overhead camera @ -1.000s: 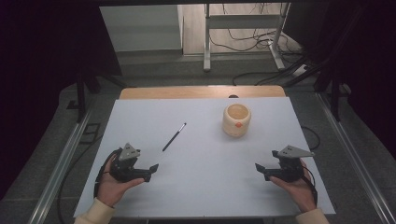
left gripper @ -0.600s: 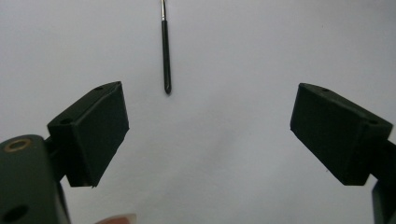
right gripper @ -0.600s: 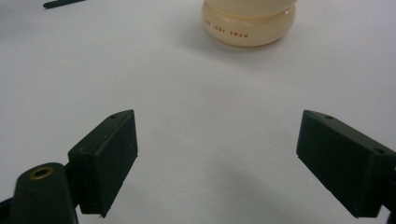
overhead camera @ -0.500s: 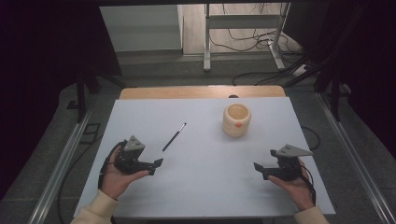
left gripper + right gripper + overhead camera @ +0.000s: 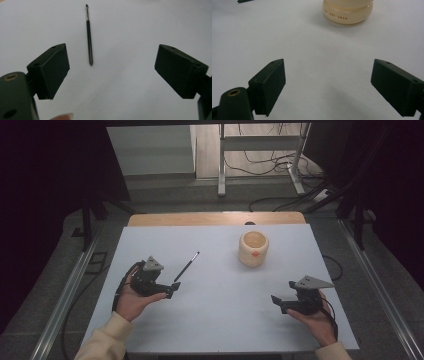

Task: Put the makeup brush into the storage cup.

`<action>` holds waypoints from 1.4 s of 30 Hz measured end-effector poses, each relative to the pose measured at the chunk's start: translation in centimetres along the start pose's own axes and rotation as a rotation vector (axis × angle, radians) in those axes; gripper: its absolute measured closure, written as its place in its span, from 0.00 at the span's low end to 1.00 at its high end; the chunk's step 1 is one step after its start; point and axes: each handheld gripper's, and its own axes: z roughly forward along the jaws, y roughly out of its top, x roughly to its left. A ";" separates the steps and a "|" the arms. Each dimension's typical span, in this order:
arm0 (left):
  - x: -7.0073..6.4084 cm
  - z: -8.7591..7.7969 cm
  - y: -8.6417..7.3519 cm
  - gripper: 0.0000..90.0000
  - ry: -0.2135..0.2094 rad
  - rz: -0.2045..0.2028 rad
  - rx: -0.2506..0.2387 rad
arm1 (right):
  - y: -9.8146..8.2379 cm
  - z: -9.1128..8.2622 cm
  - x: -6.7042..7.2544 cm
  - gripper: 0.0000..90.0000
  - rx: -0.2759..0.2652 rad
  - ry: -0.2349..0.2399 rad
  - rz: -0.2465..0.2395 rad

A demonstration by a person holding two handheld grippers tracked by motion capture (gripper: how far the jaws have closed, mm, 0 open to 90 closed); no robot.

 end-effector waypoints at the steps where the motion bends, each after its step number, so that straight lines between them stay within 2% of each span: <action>1: 0.1 0.2 0.3 0.14 0.000 0.003 0.002 | 0.0 0.0 0.0 0.14 0.001 -0.001 -0.001; 21: 0.8 2.0 2.5 0.16 -0.010 0.009 0.052 | 0.0 0.0 -0.1 0.14 -0.001 -0.001 0.002; 27: 1.3 2.6 3.2 0.16 -0.034 0.001 0.065 | 0.0 0.1 0.0 0.14 -0.001 0.002 -0.005; 42: 2.4 3.9 4.3 0.16 -0.058 -0.018 0.111 | 0.0 0.1 0.0 0.13 0.003 -0.002 -0.009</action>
